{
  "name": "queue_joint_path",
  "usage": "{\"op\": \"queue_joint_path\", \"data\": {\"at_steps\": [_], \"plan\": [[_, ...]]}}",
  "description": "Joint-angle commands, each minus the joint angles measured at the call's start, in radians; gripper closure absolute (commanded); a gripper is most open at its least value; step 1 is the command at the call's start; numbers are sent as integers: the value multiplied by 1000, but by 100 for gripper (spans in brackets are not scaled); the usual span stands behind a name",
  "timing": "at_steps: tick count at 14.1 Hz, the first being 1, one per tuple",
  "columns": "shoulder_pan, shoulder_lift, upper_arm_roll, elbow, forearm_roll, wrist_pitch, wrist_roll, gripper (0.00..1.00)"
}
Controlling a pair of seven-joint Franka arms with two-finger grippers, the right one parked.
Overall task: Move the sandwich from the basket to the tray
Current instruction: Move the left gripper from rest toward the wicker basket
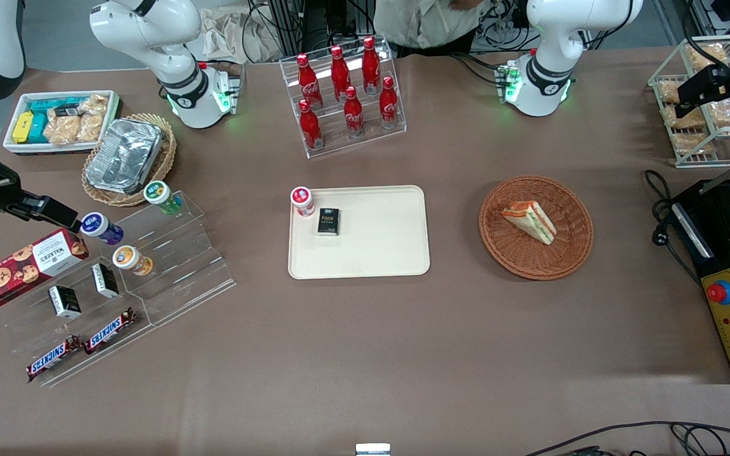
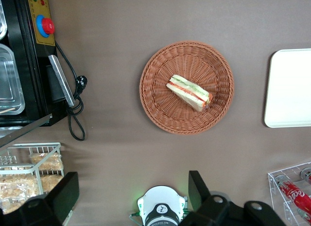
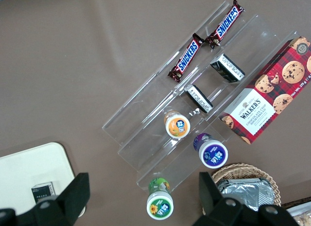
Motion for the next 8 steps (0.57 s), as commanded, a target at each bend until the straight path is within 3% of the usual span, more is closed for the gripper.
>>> {"op": "queue_joint_path", "data": {"at_steps": [1,4,8], "plan": [[-21,34,11,36,-5,-12,-35,0],[-35,79,11,31,-5,-4,-67,0],[-35,-67,10,-289,-13,211,-120,0]]}}
